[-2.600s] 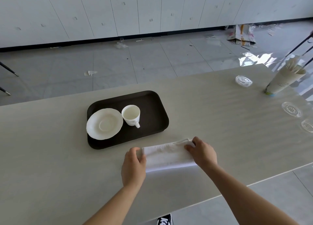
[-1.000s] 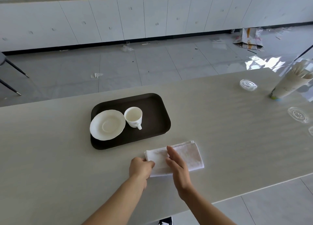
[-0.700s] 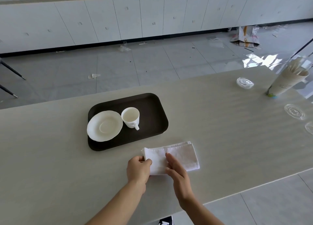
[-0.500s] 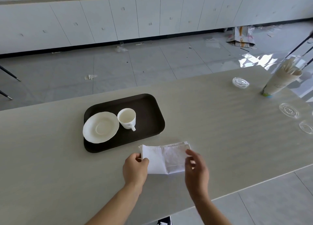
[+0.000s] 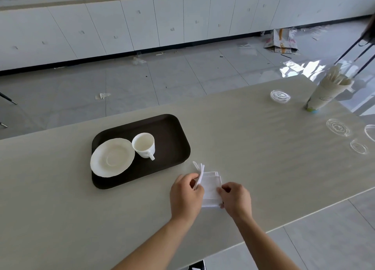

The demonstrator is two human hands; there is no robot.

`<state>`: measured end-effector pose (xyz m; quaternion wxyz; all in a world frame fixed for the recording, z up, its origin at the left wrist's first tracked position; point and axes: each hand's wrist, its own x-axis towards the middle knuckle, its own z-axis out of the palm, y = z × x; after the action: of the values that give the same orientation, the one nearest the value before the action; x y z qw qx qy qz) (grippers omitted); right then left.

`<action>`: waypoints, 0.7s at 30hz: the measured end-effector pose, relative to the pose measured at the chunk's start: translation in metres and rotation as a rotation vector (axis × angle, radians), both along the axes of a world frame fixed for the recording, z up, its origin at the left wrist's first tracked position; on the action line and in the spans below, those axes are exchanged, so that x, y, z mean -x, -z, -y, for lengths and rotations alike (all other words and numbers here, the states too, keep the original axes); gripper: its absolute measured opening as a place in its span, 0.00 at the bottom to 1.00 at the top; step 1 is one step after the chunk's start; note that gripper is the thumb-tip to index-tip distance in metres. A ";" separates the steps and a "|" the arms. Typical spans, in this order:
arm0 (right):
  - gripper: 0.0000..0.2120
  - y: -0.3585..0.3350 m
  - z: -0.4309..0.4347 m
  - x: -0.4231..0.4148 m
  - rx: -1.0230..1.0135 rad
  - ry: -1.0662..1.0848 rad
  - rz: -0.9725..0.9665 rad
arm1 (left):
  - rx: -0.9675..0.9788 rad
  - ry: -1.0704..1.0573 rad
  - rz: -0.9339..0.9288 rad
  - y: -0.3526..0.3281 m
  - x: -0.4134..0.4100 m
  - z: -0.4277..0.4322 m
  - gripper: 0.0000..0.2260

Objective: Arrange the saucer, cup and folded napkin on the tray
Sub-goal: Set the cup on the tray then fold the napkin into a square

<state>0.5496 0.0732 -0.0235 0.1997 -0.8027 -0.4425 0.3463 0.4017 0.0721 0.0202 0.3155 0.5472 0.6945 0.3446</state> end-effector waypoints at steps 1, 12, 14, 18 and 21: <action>0.15 0.001 0.001 0.000 0.003 0.004 -0.017 | -0.013 0.026 -0.034 0.003 -0.006 -0.001 0.11; 0.12 0.008 -0.003 0.006 -0.002 0.025 -0.151 | -0.136 0.312 -0.297 0.047 -0.030 0.013 0.02; 0.15 0.009 -0.004 0.004 -0.006 0.025 -0.149 | -0.201 0.379 -0.361 0.054 -0.028 0.020 0.02; 0.13 0.010 -0.007 -0.002 -0.005 0.015 -0.188 | -0.367 0.502 -0.492 0.065 -0.021 0.028 0.07; 0.12 0.007 -0.010 -0.005 -0.106 -0.077 0.021 | -0.358 0.564 -0.651 0.076 -0.020 0.031 0.20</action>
<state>0.5545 0.0835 -0.0308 0.2236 -0.7771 -0.4927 0.3214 0.4220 0.0408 -0.0557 0.0631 0.8402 0.5110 0.1700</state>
